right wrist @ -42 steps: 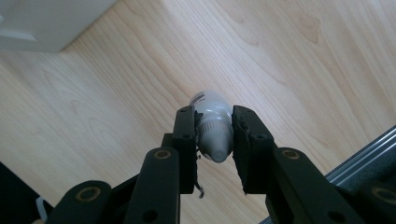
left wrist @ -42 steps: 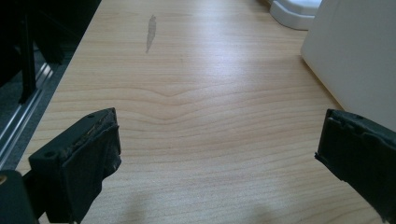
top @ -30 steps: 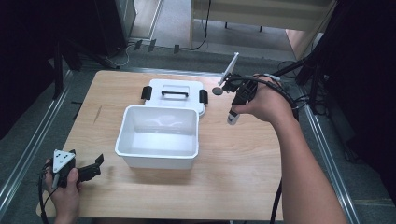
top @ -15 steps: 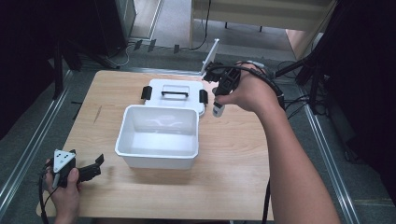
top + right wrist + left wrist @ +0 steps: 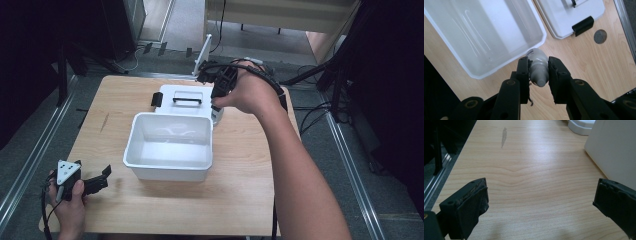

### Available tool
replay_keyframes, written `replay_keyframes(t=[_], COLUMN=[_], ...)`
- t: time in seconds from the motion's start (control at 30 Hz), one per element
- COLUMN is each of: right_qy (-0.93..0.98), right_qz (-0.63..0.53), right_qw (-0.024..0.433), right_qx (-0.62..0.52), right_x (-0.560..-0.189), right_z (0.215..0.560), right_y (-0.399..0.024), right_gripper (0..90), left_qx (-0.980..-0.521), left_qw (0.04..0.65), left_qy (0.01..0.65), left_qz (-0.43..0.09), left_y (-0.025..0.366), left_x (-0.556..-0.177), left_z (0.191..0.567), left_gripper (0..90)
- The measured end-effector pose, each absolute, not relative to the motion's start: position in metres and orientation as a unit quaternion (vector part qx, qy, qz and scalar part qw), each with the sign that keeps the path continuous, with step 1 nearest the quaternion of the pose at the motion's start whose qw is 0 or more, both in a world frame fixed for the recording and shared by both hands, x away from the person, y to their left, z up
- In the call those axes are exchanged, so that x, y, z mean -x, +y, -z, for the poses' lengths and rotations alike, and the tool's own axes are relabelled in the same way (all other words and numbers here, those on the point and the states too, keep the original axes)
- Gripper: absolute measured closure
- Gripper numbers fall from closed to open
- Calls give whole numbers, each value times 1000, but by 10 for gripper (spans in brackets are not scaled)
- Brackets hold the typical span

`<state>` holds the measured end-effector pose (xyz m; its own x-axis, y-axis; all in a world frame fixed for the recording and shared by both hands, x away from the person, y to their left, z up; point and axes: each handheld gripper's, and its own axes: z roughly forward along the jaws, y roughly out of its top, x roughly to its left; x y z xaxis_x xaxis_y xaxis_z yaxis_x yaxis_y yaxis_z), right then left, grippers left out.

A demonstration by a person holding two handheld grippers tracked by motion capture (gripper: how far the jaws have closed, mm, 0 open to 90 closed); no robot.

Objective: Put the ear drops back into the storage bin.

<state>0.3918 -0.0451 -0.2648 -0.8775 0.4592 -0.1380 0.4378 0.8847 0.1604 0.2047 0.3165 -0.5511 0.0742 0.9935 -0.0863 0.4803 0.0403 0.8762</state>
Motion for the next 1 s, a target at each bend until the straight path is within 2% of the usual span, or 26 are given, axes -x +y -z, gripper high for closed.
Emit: replay_keyframes(t=[0.57,1.0], right_qy=[976,978], right_qz=[-61,-57], right_qw=[74,60], right_qx=[-197,-191], right_x=[-392,-394], right_z=[289,317], right_y=[-15,-15], right_gripper=[720,720], left_qx=[-614,-614], left_qw=[401,400], left_qy=[600,600], left_qz=[-321,-319], left_y=[317,317], left_x=[-205,-205], left_z=[551,551], left_gripper=[0,0])
